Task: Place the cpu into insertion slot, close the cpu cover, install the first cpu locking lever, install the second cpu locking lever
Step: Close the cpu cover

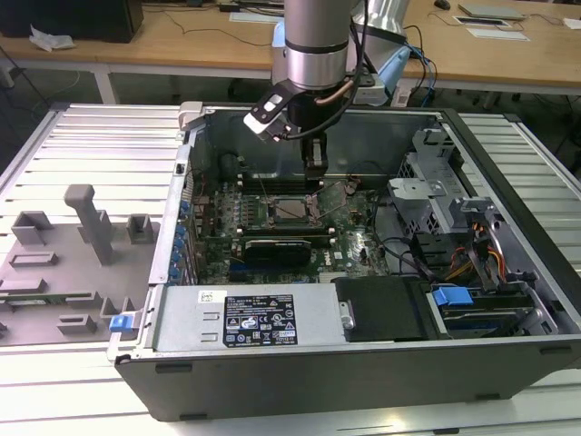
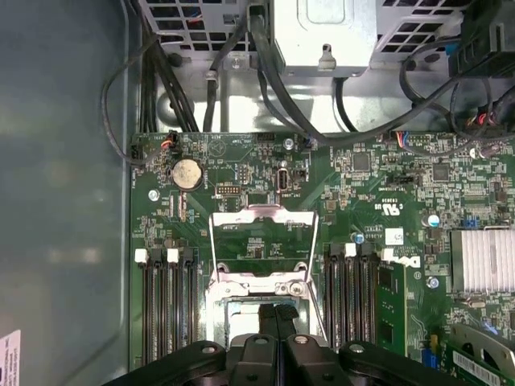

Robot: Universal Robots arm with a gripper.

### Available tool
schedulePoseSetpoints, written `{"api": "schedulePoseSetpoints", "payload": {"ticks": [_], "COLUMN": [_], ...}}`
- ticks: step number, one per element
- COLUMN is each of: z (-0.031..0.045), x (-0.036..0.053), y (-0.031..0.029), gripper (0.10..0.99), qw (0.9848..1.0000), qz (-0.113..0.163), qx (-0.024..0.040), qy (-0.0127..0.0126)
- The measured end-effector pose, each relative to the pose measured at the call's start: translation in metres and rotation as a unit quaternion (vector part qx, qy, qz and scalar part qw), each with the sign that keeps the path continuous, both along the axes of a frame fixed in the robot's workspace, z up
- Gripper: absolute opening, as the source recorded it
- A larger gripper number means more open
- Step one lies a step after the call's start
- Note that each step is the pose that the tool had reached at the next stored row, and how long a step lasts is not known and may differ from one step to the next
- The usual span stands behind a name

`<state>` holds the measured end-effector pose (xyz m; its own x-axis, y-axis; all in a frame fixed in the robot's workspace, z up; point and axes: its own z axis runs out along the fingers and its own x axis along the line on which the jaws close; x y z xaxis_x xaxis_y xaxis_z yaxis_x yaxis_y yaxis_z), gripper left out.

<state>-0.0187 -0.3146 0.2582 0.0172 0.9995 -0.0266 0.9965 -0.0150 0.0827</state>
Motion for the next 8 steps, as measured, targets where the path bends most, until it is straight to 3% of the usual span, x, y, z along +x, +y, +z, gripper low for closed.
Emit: {"api": "schedulePoseSetpoints", "payload": {"ticks": [8], "z": [0.0000], "x": [0.0127], "y": [0.0000], "gripper": [0.106], "qw": [1.0000], "qz": [0.000], "qx": [0.0000], "qy": [0.0013]}}
